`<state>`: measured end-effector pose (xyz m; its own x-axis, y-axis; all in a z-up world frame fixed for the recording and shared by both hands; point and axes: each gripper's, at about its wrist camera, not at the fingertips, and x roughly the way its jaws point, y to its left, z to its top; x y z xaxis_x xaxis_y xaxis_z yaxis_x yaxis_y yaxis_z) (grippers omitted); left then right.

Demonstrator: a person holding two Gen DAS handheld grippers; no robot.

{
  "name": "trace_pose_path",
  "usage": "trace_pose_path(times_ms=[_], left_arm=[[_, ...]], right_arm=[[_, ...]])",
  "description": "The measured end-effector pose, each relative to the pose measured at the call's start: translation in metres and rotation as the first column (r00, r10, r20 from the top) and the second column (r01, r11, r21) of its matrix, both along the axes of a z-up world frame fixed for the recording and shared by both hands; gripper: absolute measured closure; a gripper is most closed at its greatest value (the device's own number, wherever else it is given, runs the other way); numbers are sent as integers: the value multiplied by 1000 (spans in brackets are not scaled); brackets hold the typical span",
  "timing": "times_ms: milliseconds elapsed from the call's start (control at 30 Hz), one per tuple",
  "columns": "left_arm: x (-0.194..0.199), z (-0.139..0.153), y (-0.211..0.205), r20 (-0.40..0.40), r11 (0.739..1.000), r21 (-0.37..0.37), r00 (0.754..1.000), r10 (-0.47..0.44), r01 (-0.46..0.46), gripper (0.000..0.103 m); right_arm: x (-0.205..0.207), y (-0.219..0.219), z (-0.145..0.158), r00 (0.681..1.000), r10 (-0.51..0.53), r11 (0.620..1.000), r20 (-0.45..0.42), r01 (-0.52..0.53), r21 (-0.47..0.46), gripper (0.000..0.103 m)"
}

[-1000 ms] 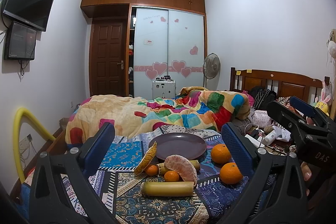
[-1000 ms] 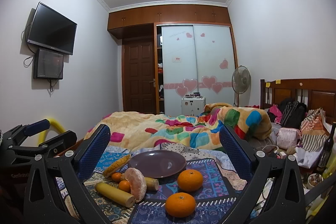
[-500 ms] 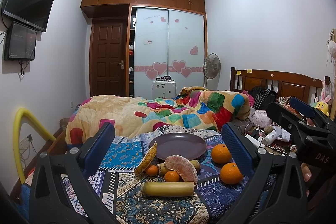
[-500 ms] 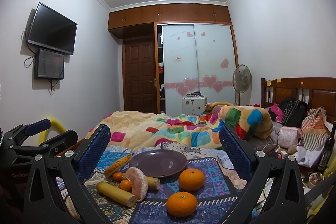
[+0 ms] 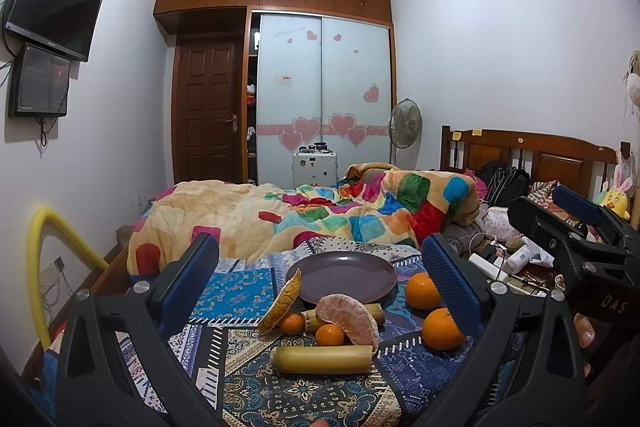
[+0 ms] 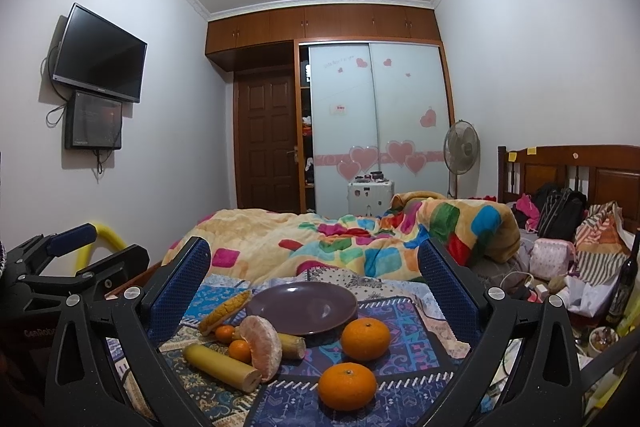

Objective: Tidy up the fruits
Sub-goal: 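Move the right gripper toward the large orange and close on it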

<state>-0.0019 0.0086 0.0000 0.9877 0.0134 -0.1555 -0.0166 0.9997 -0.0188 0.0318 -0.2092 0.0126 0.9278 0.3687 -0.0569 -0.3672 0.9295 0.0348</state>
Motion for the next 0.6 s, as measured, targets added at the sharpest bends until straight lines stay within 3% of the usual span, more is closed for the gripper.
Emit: trace_pose_path(times_ms=[267,600], left_arm=[[29,-28,2,-156,999,37,988,7,-1,0],[67,-92,-12,-377,998,36,926,-32,49,0]], right_arm=[[19,-4,-20,996,-33,997,-81,27,-77,0],[52,-17,-73,959,-68,976,-275,8,-216,0]])
